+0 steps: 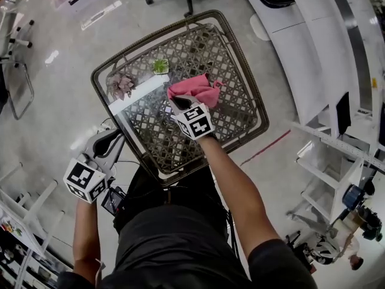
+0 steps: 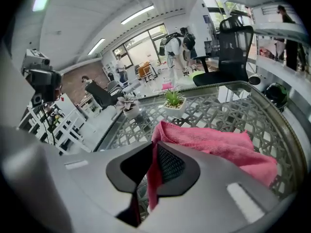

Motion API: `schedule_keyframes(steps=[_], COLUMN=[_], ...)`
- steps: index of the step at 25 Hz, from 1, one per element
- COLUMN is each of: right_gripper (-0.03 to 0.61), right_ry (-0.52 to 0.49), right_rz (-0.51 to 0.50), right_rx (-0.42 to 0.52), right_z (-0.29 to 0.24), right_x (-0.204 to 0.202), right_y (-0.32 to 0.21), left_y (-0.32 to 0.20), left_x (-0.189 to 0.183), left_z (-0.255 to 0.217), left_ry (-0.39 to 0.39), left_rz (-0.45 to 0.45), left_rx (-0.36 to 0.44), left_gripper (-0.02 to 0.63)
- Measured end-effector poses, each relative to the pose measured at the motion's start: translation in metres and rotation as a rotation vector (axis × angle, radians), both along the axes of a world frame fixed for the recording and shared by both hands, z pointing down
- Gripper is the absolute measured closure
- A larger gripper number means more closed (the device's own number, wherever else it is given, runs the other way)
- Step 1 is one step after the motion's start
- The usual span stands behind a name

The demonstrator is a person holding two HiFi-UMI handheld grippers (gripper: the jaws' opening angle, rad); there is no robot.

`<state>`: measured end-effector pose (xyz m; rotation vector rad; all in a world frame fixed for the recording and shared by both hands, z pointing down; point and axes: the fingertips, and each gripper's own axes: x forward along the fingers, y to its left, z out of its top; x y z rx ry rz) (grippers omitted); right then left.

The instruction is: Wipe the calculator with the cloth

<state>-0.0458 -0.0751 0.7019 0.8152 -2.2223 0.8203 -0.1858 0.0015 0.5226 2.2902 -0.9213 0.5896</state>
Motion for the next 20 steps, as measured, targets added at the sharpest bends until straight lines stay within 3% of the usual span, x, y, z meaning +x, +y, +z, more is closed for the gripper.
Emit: schedule_keyframes(steps=[15,20], right_gripper=[0.549,0.549], right_ry=[0.266,0.331], right_rz=[-0.449,-0.526], right_rx=[0.18,0.227], right_z=[0.009,0.012], right_x=[0.007,0.026], right_y=[0.026,0.023], left_y=[0.001,-0.002], left_x=[0.008,0.021], left_z=[0.0,0.001], left_ry=[0.007,0.008], left_rz=[0.0,0.014], left_rx=[0.0,-0.001], left_gripper=[0.552,0.552])
